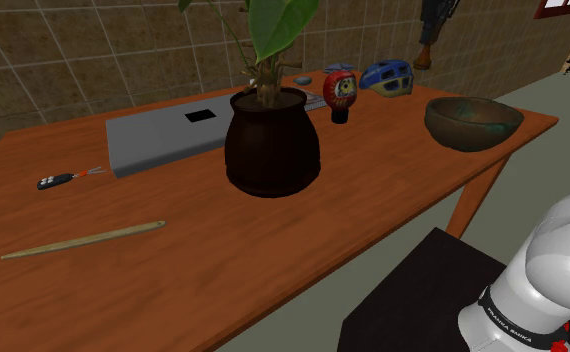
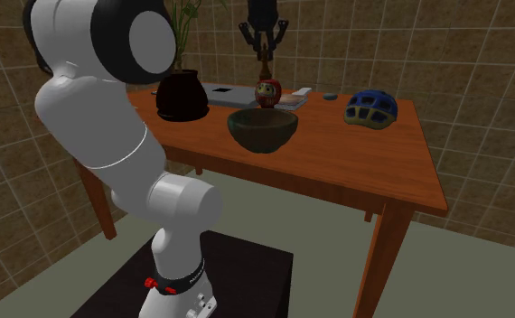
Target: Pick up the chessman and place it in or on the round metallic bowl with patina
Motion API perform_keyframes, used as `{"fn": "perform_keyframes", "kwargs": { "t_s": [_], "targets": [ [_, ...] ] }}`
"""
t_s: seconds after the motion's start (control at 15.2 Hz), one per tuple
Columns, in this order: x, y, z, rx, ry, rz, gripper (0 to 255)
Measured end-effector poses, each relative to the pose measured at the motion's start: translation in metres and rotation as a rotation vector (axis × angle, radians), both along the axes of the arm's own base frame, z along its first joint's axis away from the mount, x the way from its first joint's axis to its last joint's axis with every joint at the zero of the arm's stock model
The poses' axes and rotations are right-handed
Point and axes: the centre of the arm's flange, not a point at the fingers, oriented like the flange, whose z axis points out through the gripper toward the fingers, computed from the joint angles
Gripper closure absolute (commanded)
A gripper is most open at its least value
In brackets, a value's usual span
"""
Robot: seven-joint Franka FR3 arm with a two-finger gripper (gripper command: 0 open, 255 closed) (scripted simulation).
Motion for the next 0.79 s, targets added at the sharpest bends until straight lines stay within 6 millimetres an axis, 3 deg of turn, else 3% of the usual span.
{"fn": "perform_keyframes", "kwargs": {
  "t_s": [0.53,0.79],
  "targets": [
    [-0.103,-0.032,0.007,0.0,0.0,0.0,255],
    [-0.12,-0.039,-0.007,0.0,0.0,0.0,255]
  ]
}}
